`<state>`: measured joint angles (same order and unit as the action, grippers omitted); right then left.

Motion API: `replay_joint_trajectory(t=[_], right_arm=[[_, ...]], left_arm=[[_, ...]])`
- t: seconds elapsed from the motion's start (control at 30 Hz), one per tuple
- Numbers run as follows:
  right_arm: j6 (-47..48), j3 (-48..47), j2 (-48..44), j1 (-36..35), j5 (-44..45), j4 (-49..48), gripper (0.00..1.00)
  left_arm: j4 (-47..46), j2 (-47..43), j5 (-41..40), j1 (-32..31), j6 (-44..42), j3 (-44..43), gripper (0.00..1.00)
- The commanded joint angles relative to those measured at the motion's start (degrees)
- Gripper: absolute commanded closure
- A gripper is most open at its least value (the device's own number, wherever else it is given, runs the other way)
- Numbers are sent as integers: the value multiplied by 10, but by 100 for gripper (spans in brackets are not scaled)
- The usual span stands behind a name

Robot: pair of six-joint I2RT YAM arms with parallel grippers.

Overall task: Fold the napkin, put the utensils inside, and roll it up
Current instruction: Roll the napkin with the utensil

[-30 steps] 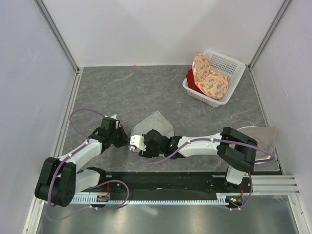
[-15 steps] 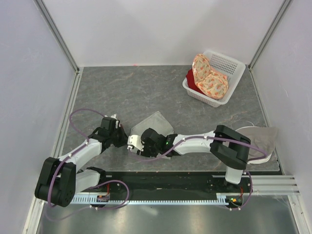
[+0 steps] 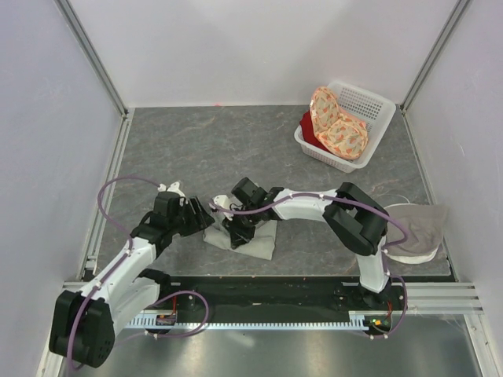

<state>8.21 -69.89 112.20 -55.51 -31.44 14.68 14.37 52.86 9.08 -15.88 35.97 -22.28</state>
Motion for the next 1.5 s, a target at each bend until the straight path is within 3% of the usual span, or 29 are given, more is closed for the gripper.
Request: replay_joint_trajectory(t=[0.0, 0.23, 0.63, 0.9, 1.0, 1.4, 1.47], right_arm=[[-32, -25, 54, 16, -175, 116, 76], [-64, -58, 120, 56, -275, 133, 75], [-78, -83, 187, 96, -304, 133, 75], [-79, -91, 212, 109, -302, 133, 73], [-79, -91, 216, 110, -301, 132, 73], [-96, -105, 202, 113, -280, 133, 71], [-100, -107, 187, 113, -264, 133, 69]], left_arm=[[12, -27, -13, -2, 4, 18, 33], [15, -26, -2, -1, 9, 29, 34], [-66, -47, 101, -2, 20, 84, 39], [-80, -115, 102, -2, 31, 112, 34], [-83, -116, 104, -2, 31, 119, 39], [-104, -61, 100, -2, 27, 109, 94], [-103, -45, 98, -2, 24, 105, 98]])
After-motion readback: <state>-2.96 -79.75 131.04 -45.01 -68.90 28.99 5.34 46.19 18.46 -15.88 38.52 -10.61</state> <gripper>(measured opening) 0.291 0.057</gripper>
